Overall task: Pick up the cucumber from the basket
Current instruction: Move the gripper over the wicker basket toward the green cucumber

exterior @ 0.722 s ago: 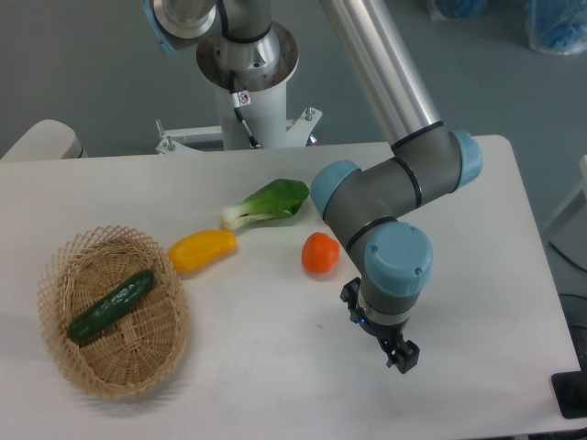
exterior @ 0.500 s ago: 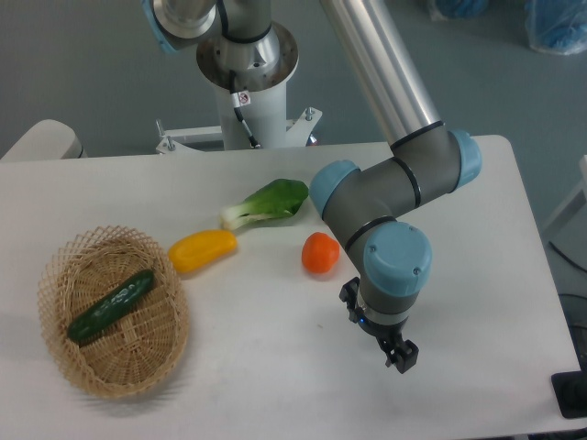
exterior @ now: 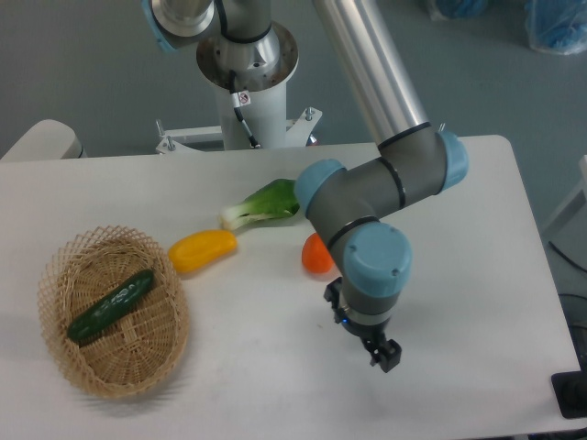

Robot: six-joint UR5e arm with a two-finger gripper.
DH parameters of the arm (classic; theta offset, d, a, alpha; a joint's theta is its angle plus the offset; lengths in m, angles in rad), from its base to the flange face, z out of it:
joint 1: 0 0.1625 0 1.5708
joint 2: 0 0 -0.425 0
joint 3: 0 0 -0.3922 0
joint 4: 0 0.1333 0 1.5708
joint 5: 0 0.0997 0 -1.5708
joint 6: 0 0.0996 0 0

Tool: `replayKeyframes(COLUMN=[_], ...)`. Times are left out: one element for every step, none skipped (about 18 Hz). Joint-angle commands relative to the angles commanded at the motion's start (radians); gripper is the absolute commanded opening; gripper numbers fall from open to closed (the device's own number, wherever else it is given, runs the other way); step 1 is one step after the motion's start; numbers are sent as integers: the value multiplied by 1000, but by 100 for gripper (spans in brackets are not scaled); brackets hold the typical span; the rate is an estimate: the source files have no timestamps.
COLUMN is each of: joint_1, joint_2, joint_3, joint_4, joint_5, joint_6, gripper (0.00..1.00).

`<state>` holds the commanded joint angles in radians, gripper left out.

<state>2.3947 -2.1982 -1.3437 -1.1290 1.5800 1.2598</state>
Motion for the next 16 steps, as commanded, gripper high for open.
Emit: replayKeyframes(joint_1=[-17,-35,-55,-74,-97,-118,-138,-158,-175,-193,-213,-233,-253,-273,-294,-317], joint_2=[5,12,18,29,37,43,48,55,64,75,89,104,123,139,153,158], joint_3=[-6,-9,-11,-14,-26,-35,-35,-38,-46,-58,-75,-98,-124,-149,-173,-190], joint_4=[2,0,-5,-6,-6,-5,-6,-6,-6,-6,-6,-5,-5,-2,3,6], joint_5=[-3,-3,-3,-6,-11,-14,-18,-23,-34,-40,-41,-43,-46,-52,-57,-57], joint_6=[-54,-112,-166,-206,-239,-276,-316,-360,-406,-434,-442,-445,-450,-467,-490,-505], gripper=[100,100,100,100,100,100,100,100,100,100,100,100,100,100,100,100])
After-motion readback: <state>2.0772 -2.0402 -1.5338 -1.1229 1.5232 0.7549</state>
